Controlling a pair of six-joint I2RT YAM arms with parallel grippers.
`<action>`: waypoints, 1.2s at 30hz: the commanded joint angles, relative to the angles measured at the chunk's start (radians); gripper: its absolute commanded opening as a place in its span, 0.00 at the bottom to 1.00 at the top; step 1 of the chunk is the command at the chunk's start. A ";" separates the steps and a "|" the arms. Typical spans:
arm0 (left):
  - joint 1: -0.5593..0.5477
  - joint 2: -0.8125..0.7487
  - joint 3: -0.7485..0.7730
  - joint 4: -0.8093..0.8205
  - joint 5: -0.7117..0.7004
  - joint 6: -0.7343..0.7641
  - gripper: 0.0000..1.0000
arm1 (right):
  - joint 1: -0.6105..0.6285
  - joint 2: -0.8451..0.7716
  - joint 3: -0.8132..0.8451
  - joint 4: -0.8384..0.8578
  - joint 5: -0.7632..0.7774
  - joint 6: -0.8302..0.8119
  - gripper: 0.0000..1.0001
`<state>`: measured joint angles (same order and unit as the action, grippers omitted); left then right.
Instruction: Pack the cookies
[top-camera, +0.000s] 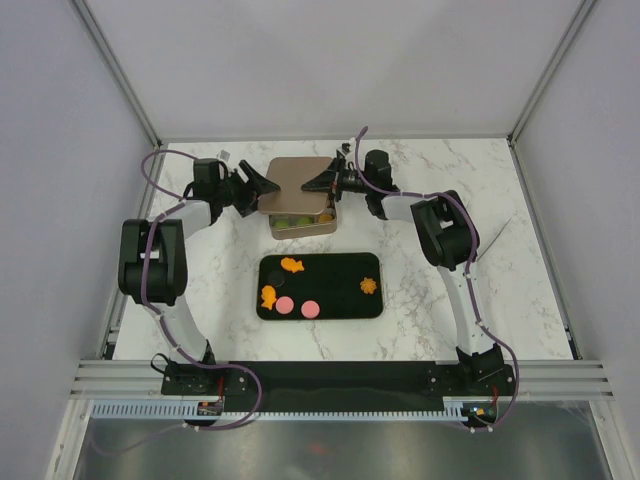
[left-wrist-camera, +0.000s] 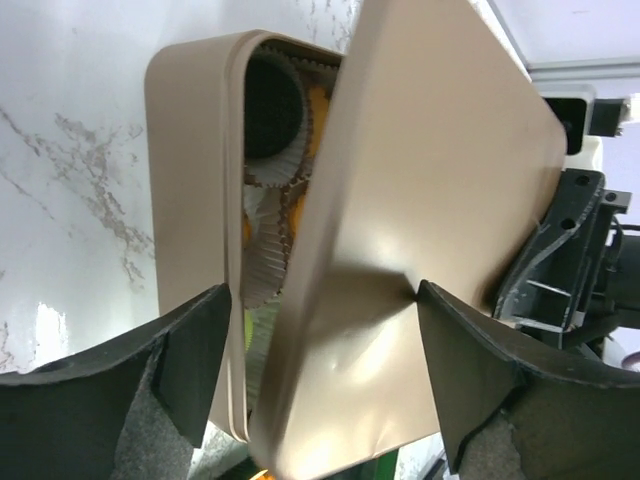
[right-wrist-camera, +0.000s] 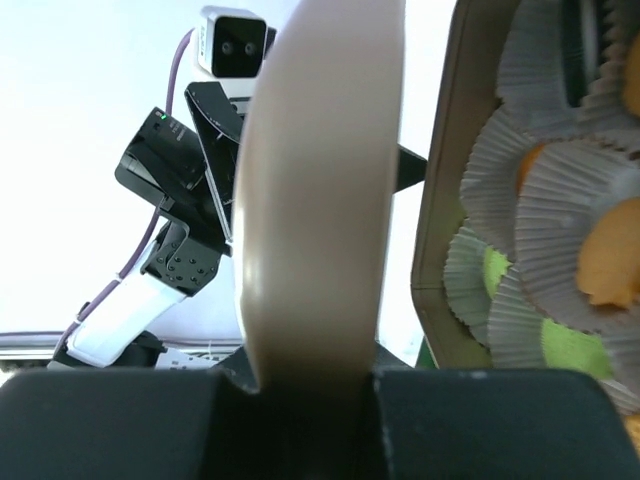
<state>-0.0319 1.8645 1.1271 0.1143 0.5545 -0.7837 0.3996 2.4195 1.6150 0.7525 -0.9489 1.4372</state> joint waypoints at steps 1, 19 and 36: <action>0.006 -0.056 0.016 0.030 0.047 0.021 0.81 | 0.027 0.013 0.063 0.146 -0.050 0.067 0.15; 0.015 -0.073 -0.021 0.171 0.215 -0.101 0.02 | 0.038 -0.013 0.083 -0.011 -0.036 -0.039 0.43; 0.029 -0.024 -0.158 0.720 0.303 -0.443 0.02 | -0.031 -0.189 -0.069 -0.352 0.127 -0.353 0.64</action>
<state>0.0021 1.8324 0.9760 0.6544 0.8165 -1.1290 0.3866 2.2951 1.5715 0.4187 -0.8555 1.1461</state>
